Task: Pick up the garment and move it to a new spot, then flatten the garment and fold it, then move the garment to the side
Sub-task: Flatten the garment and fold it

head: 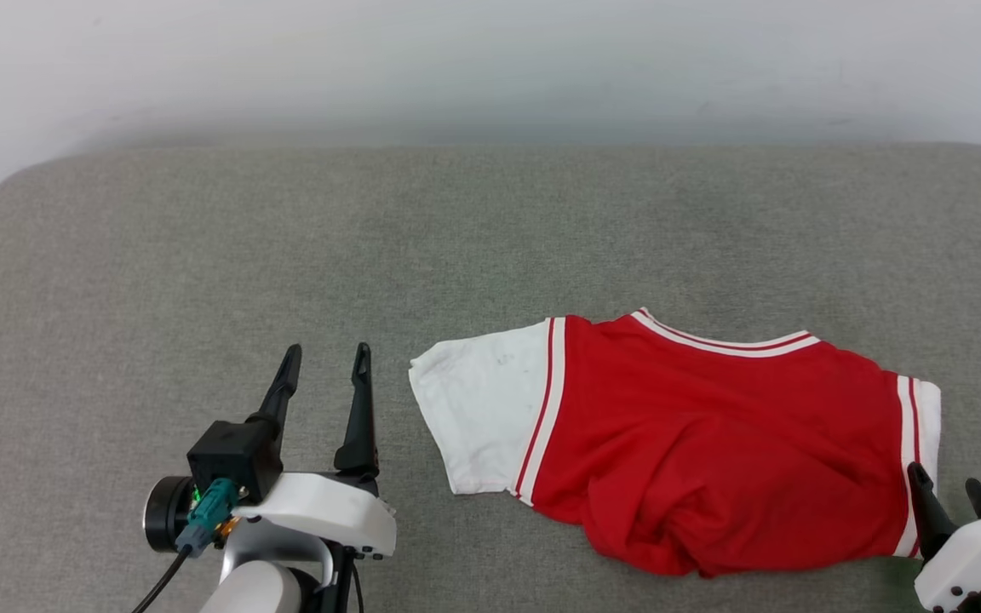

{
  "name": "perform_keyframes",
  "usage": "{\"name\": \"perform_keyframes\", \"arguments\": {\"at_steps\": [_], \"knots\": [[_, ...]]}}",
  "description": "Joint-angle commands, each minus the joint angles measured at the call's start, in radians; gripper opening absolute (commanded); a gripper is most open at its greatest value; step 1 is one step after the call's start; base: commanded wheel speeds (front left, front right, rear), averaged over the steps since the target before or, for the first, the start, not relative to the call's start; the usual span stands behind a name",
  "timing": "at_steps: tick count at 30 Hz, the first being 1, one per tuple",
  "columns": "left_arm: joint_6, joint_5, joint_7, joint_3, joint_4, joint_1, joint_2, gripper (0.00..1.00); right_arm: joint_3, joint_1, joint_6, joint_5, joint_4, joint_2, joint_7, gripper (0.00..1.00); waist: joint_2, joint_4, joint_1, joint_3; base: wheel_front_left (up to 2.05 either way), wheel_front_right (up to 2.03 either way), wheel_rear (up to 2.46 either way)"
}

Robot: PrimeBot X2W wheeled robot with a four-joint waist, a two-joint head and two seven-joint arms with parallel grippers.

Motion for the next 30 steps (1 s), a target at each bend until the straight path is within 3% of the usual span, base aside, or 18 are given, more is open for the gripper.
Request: {"name": "perform_keyframes", "arguments": {"at_steps": [1, 9, 16, 25, 26, 27, 28, 30], "knots": [[0.007, -0.006, 0.0, 0.005, -0.007, 0.016, 0.005, 1.0, -0.001, 0.019, -0.001, -0.002, -0.024, 0.005, -0.007, 1.0, 0.0, -0.013, 0.0, -0.016, 0.0, 0.0, 0.0], [0.014, -0.012, 0.008, 0.002, -0.019, 0.033, 0.011, 1.0, -0.017, 0.02, -0.001, 0.015, -0.056, -0.038, 0.161, 1.0, 0.0, -0.023, 0.0, -0.035, 0.0, 0.0, 0.0], [0.008, -0.005, 0.013, -0.015, -0.022, 0.009, 0.003, 1.0, 0.007, -0.04, -0.001, 0.038, 0.019, -0.106, 0.348, 1.0, 0.0, 0.01, 0.0, -0.011, 0.0, 0.0, 0.0], [0.012, -0.003, -0.001, -0.021, -0.013, -0.014, -0.009, 1.0, 0.064, -0.1, -0.001, 0.091, 0.16, -0.096, 0.427, 1.0, 0.0, 0.049, 0.0, 0.045, 0.0, 0.0, 0.0], [0.012, -0.004, -0.004, -0.02, -0.01, -0.015, -0.009, 1.0, 0.07, -0.098, 0.0, 0.097, 0.174, -0.092, 0.438, 0.8, 0.0, 0.052, 0.0, 0.047, 0.0, 0.0, 0.0], [0.012, -0.005, -0.005, -0.02, -0.008, -0.015, -0.011, 1.0, 0.075, -0.099, 0.0, 0.108, 0.184, -0.087, 0.446, 0.27, 0.0, 0.053, 0.0, 0.048, 0.0, 0.0, 0.0], [0.012, -0.006, -0.006, -0.02, -0.006, -0.016, -0.012, 1.0, 0.079, -0.101, 0.0, 0.116, 0.185, -0.083, 0.448, 0.0, 0.0, 0.054, 0.0, 0.049, 0.0, 0.0, 0.0], [0.013, -0.007, -0.008, -0.018, -0.001, -0.015, -0.012, 1.0, 0.08, -0.103, 0.001, 0.129, 0.177, -0.084, 0.453, 0.0, 0.0, 0.054, 0.0, 0.047, 0.0, 0.0, 0.0]]}}
